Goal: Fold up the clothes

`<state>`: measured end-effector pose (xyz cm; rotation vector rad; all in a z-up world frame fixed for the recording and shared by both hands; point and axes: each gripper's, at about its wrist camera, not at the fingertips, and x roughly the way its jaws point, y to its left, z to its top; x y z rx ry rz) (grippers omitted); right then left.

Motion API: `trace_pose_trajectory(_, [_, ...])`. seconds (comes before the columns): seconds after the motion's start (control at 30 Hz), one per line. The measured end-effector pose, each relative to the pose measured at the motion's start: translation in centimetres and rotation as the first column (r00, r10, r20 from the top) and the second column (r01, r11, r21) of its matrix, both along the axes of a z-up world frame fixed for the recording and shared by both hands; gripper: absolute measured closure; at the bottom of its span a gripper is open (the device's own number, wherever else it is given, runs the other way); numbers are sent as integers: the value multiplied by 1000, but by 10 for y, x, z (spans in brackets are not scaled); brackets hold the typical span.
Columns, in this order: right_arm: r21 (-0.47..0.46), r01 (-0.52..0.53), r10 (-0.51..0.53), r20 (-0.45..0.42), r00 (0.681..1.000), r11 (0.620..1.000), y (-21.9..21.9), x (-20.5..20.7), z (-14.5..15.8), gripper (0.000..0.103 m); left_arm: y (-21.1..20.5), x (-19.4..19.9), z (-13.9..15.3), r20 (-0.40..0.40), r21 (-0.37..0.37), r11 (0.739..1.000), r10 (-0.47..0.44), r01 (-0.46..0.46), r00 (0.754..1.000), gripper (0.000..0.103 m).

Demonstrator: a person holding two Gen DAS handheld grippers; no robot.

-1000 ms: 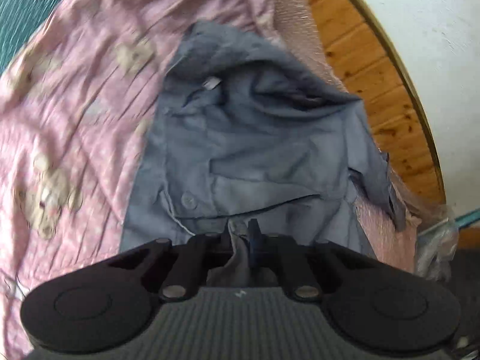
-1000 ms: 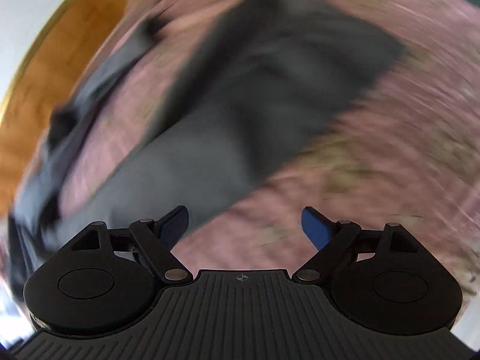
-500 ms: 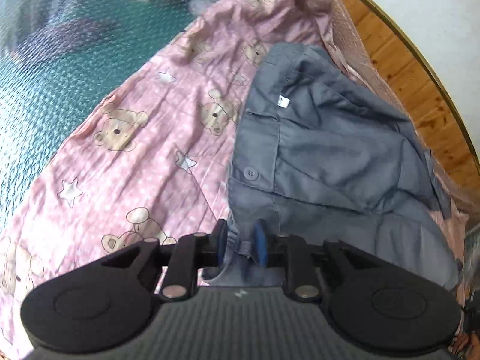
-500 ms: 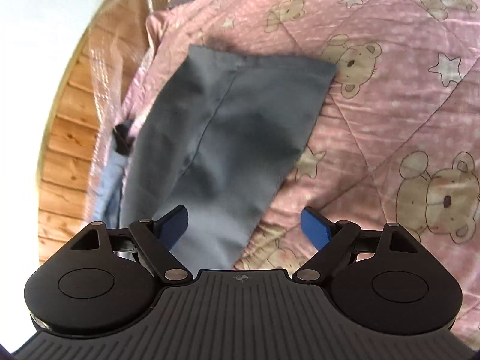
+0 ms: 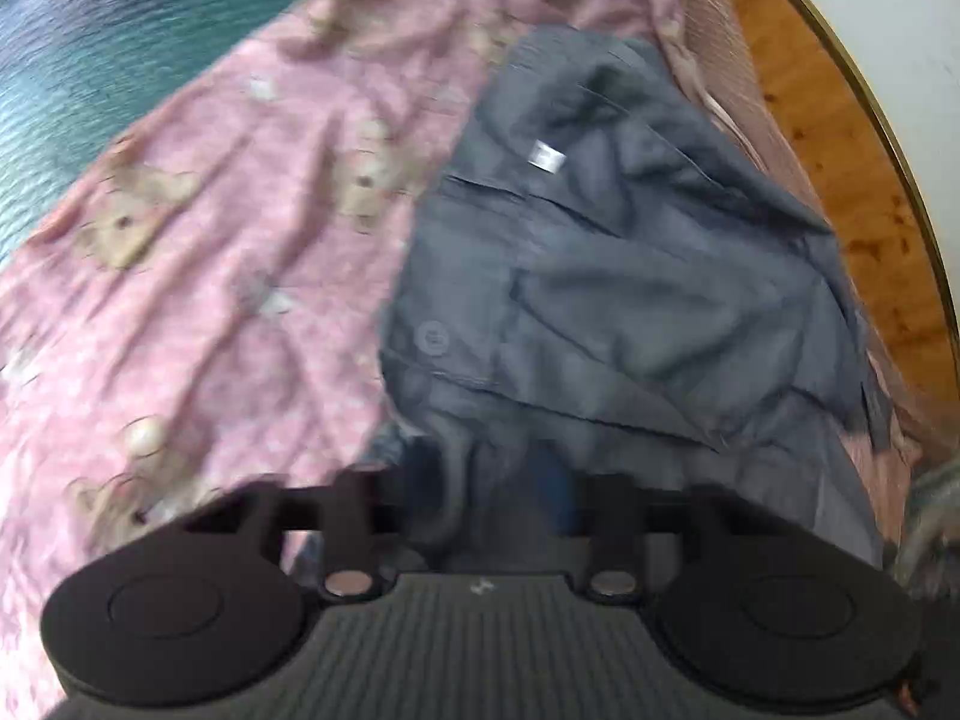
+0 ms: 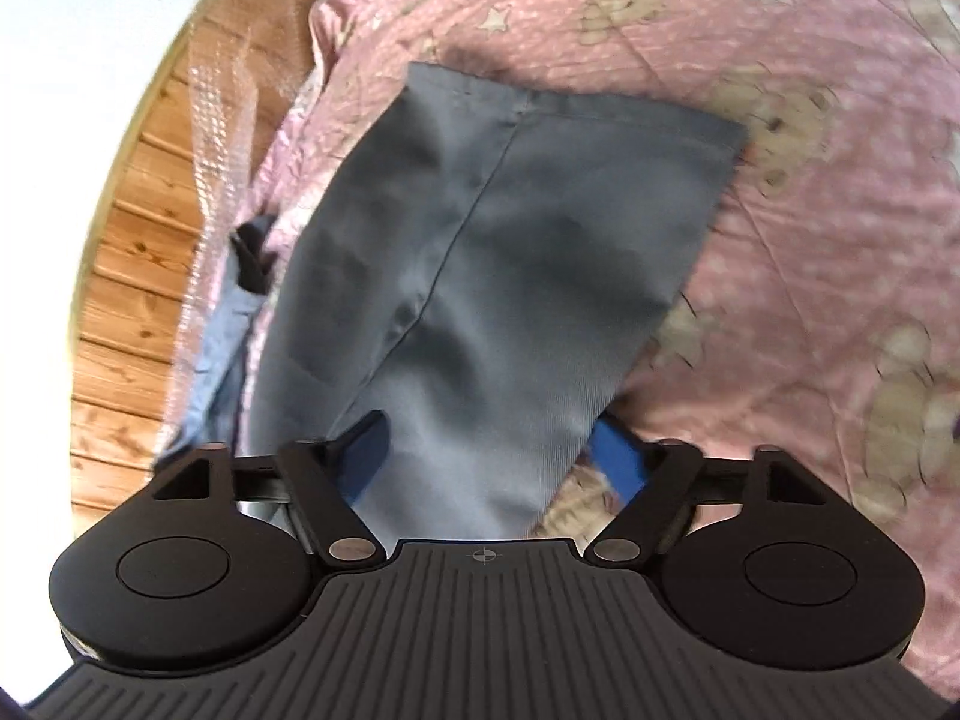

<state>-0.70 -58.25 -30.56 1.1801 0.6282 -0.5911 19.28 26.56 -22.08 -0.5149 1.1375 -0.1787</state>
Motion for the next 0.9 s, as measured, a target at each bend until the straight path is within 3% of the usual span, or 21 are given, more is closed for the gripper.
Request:
trace_pose_trajectory(0.03, [-9,-3,3,3,1000,1000,-4,5,5,75,-4,3,22,87,-29,999,-15,18,996,100])
trace_pose_trajectory(0.07, [-30,-5,5,14,1000,1000,-8,7,13,94,-7,6,44,173,-56,998,-27,38,985,100])
trace_pose_trajectory(0.1, [-52,-7,8,24,1000,999,-11,10,21,100,-1,-2,79,319,-127,991,-3,46,948,100])
trace_pose_trajectory(0.2, [-120,17,-2,125,992,993,-22,-1,57,103,31,-56,139,556,-136,987,6,84,831,100])
trace_pose_trajectory(0.23, [-137,23,-3,146,989,990,-25,-9,66,103,43,-69,137,544,-107,992,4,64,839,102])
trace_pose_trajectory(0.33, [-126,8,4,92,996,992,-34,-29,54,103,83,-95,70,316,-66,993,111,-95,942,102])
trace_pose_trajectory(0.4, [-85,-8,11,43,999,996,-37,-38,36,102,101,-110,29,164,-43,977,215,-211,963,101])
trace_pose_trajectory(0.43, [-61,-15,16,18,1000,998,-38,-42,25,96,106,-118,17,113,-34,961,278,-276,954,97])
trace_pose_trajectory(0.5, [-47,-26,26,-2,1000,999,-39,-47,15,88,114,-134,7,60,-30,922,387,-385,920,79])
trace_pose_trajectory(0.57, [-49,-29,29,-3,1000,998,-41,-47,15,82,112,-142,9,52,-59,892,452,-449,890,44])
trace_pose_trajectory(0.63, [-50,-32,32,-3,999,998,-42,-46,14,72,102,-139,11,30,-107,869,488,-483,872,25])
trace_pose_trajectory(0.7, [-52,-35,34,-4,999,998,-44,-45,14,62,88,-125,12,4,-155,858,496,-490,868,19])
trace_pose_trajectory(0.73, [-53,-36,36,-4,999,998,-44,-45,14,57,77,-115,10,-15,-157,859,492,-488,870,10])
trace_pose_trajectory(0.77, [-54,-37,37,-4,999,998,-45,-45,13,55,67,-105,7,-45,-140,858,492,-493,869,5])
trace_pose_trajectory(0.9, [-62,-54,52,-20,998,997,-45,-36,16,45,31,-67,-16,-159,-39,873,474,-486,866,5])
